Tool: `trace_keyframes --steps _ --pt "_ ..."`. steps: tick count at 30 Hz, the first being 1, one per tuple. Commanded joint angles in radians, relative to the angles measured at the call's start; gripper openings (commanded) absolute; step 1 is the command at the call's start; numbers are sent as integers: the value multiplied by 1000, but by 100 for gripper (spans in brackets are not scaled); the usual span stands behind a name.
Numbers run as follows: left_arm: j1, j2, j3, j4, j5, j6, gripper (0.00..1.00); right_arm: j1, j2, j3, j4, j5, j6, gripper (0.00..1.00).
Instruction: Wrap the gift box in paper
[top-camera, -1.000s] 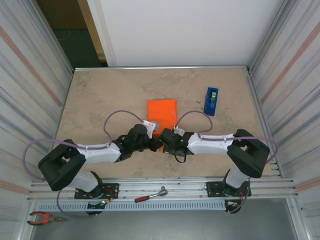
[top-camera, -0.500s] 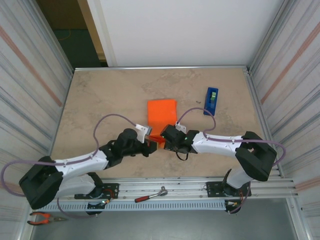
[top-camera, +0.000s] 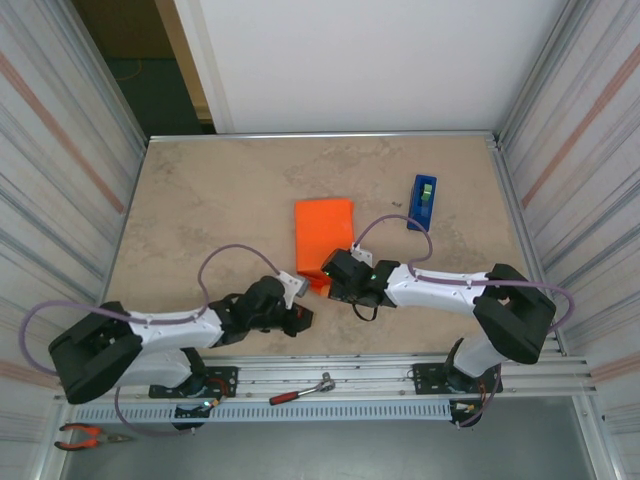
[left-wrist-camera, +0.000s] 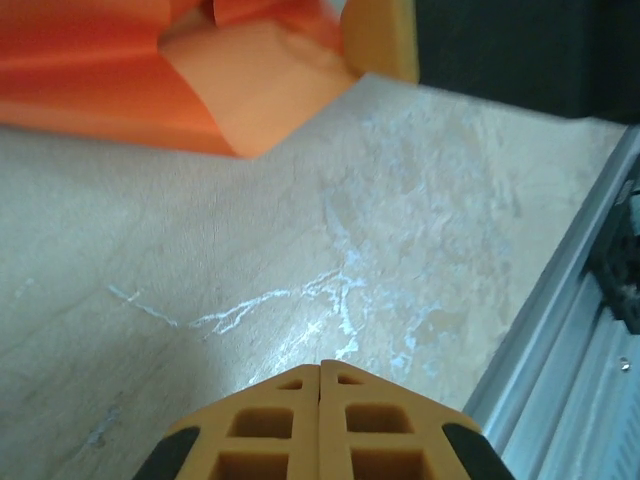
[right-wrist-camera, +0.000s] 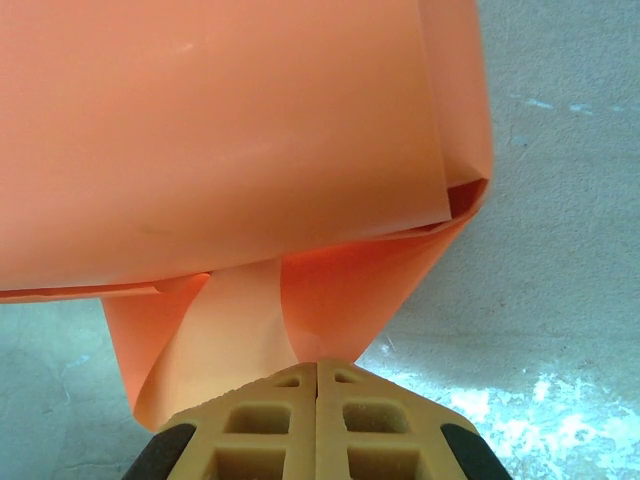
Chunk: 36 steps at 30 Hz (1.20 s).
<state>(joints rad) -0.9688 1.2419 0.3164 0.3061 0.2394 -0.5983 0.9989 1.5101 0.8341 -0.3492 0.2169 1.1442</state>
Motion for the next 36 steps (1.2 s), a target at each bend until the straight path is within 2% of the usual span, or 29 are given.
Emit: trace_keyframes --steps 1,9,21,22,23,27,33,36 --pt "-26 53 0 113 -45 21 0 -7 -28 -10 -20 18 -8 0" --pt "-64 198 39 214 -118 25 0 -9 -31 -6 -13 11 -9 0" --pt "-68 283 103 278 -407 31 0 -9 -34 -25 22 -20 -9 0" --pt "-68 287 101 292 -421 29 0 -11 -41 -30 25 -26 -10 3" --pt "-68 287 105 293 -430 29 0 -12 -51 -34 26 -27 -10 13" --pt "-68 286 124 277 -454 36 0 -17 -122 -68 31 -18 -10 33" --pt "-68 287 145 265 -469 38 0 -29 -224 -157 55 -8 -5 35" --pt "-68 283 154 257 -476 41 0 -28 -229 -210 132 -28 -27 28"
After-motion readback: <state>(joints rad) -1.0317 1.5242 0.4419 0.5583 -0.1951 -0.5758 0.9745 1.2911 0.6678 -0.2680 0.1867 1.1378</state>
